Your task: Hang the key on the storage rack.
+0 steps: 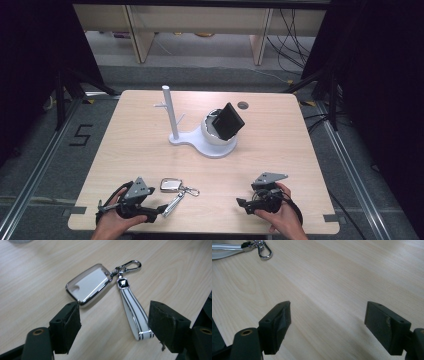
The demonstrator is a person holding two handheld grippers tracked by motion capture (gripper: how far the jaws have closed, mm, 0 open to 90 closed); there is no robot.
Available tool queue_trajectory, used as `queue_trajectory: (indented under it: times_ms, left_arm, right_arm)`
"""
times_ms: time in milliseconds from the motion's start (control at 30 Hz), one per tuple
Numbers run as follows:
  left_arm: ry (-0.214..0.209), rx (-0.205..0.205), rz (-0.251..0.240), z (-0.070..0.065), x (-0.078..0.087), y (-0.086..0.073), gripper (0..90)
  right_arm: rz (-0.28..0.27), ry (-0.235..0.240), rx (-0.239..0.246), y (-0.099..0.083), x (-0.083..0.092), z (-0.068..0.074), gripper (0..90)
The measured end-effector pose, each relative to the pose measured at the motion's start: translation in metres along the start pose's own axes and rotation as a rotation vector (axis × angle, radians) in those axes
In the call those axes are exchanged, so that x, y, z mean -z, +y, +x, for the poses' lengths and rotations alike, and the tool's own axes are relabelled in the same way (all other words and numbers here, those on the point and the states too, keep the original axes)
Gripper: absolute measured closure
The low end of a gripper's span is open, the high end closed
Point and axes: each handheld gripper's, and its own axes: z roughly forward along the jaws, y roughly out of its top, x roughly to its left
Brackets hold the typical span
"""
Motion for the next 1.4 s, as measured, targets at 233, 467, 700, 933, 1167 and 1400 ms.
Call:
queue_trajectory:
  times_ms: [233, 467, 700, 933, 1167, 1400]
  left_arm:
    - [-0.011, -0.059, -0.01, -0.003, -0.008, 0.02, 23.0]
    - [-0.036, -0.164, 0.06, -0.005, -0.023, 0.047, 26.5]
    - [-0.061, -0.321, 0.263, -0.017, -0.05, 0.076, 31.4]
    - [-0.088, -0.398, 0.395, -0.024, -0.072, 0.093, 36.6]
    - [-0.08, -0.505, 0.49, -0.029, -0.087, 0.1, 45.3]
    - [-0.091, -0.584, 0.555, -0.027, -0.098, 0.107, 52.2]
  right_arm:
    - [-0.002, -0.011, 0.025, 0.001, -0.001, 0.002, 22.9]
    - [-0.018, -0.006, 0.044, 0.002, -0.001, -0.001, 23.6]
    - [-0.028, -0.001, 0.048, 0.003, 0.0, 0.001, 24.0]
    - [-0.021, 0.008, 0.061, 0.003, -0.001, 0.003, 24.2]
    - [-0.013, 0.015, 0.066, 0.003, -0.002, 0.004, 24.2]
    - [-0.025, 0.025, 0.069, 0.002, -0.005, 0.006, 24.2]
